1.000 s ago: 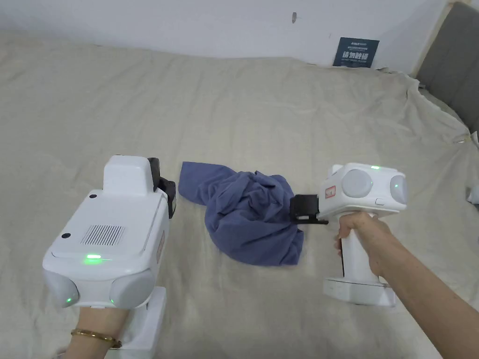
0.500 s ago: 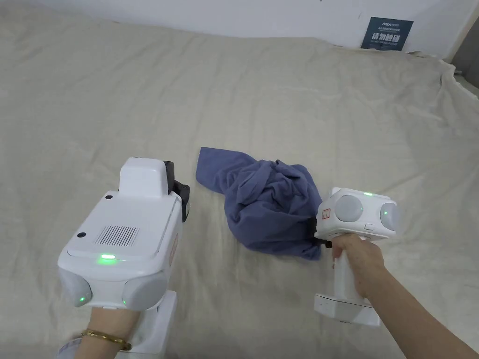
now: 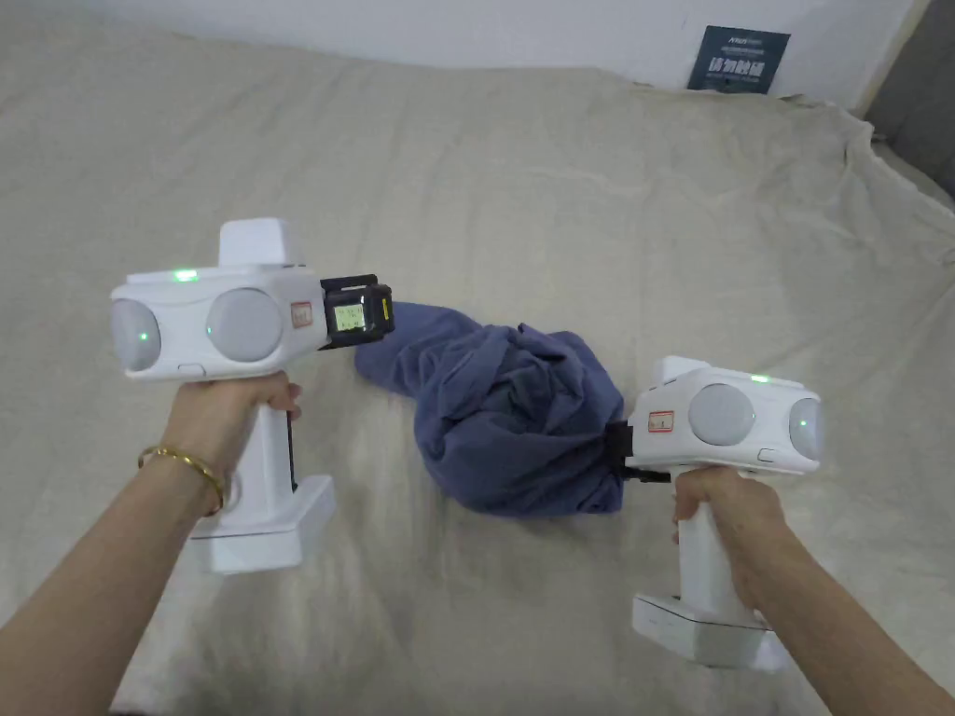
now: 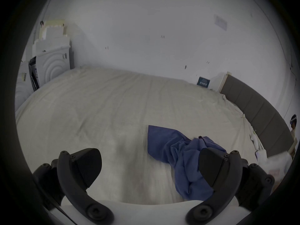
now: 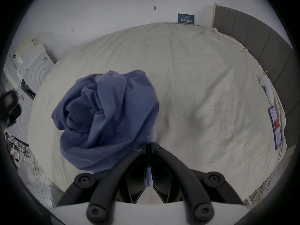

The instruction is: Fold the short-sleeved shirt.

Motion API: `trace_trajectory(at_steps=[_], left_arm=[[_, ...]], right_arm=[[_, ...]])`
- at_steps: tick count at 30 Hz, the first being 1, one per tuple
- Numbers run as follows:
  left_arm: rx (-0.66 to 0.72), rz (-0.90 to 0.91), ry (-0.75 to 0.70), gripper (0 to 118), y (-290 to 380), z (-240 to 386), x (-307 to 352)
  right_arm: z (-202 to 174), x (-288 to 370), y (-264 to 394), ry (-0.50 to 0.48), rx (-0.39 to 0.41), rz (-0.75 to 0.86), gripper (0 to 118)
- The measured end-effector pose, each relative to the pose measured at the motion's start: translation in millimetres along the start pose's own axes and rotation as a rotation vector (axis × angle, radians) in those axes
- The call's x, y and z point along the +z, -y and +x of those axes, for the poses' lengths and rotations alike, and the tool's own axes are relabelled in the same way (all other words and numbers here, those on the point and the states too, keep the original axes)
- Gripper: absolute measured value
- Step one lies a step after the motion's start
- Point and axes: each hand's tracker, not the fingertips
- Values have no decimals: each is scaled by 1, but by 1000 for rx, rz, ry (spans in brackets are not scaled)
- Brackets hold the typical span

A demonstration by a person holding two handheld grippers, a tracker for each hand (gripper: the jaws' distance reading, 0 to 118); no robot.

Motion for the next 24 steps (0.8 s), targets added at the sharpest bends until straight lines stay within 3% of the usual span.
trace_trajectory(at_steps=[11, 17, 20, 23, 24], left_arm=[[19, -312, -74, 118, -68, 28, -134], [-50, -407, -113, 103, -60, 42, -195], [-96, -438, -123, 77, -51, 42, -212], [-110, -461, -121, 32, -44, 39, -220], [-106, -449, -113, 28, -43, 37, -219]], right_arm=[[22, -6, -6, -60, -24, 13, 3], [31, -21, -9, -77, -24, -4, 3], [35, -28, -12, -102, -60, -13, 3], [32, -31, -14, -102, -41, -5, 3], [30, -32, -14, -95, -16, 0, 3]])
